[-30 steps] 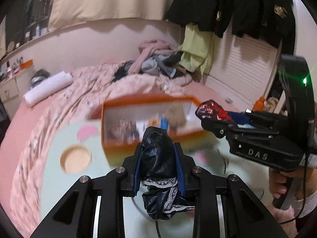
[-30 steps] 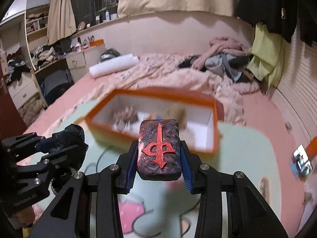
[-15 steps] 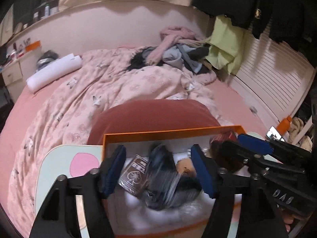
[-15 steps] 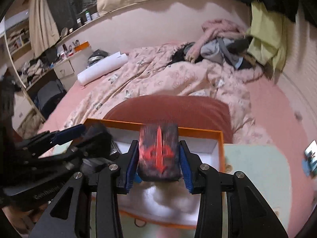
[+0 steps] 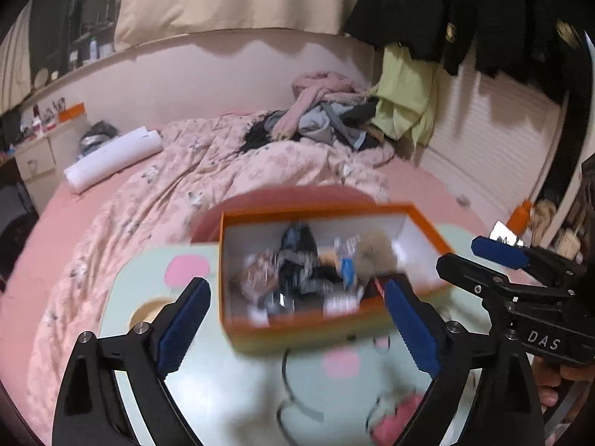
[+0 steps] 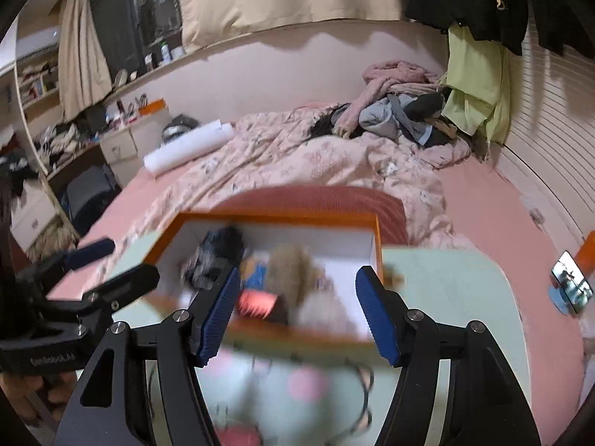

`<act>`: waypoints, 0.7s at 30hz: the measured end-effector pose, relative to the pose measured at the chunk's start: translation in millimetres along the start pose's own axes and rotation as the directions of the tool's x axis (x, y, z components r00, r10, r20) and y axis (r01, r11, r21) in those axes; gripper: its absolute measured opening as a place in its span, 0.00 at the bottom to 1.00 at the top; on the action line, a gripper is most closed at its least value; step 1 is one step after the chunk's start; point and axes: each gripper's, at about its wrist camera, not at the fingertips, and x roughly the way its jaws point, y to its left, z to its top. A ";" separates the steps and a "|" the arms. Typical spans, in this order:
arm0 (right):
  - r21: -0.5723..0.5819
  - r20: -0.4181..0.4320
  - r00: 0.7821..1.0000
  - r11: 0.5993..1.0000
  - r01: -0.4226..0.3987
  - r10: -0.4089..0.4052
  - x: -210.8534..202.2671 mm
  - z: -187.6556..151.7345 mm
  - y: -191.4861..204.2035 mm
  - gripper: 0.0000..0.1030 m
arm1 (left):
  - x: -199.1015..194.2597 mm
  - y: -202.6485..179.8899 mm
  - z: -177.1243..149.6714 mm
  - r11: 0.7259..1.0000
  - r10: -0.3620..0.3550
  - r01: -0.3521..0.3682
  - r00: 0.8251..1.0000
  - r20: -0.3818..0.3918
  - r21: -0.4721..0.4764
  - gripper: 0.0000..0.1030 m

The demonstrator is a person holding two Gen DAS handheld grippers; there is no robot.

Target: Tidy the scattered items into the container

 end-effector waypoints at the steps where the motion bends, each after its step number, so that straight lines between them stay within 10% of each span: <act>1: -0.006 -0.008 1.000 1.000 -0.002 0.002 -5.0 -10.1 2.5 0.64 | -3.7 -1.8 -8.6 1.000 0.007 -0.007 1.000 -0.009 0.007 0.95; 14: -0.020 -0.168 0.983 0.997 0.075 -0.077 -2.5 -113.0 12.9 0.65 | 9.7 -13.2 -108.5 0.992 0.098 -0.111 0.977 -0.188 -0.057 0.96; 21: 0.006 -0.136 0.985 0.995 0.104 -0.102 1.9 -122.9 -3.4 0.96 | 13.5 -14.5 -110.2 0.987 0.146 -0.157 0.966 -0.213 -0.033 0.99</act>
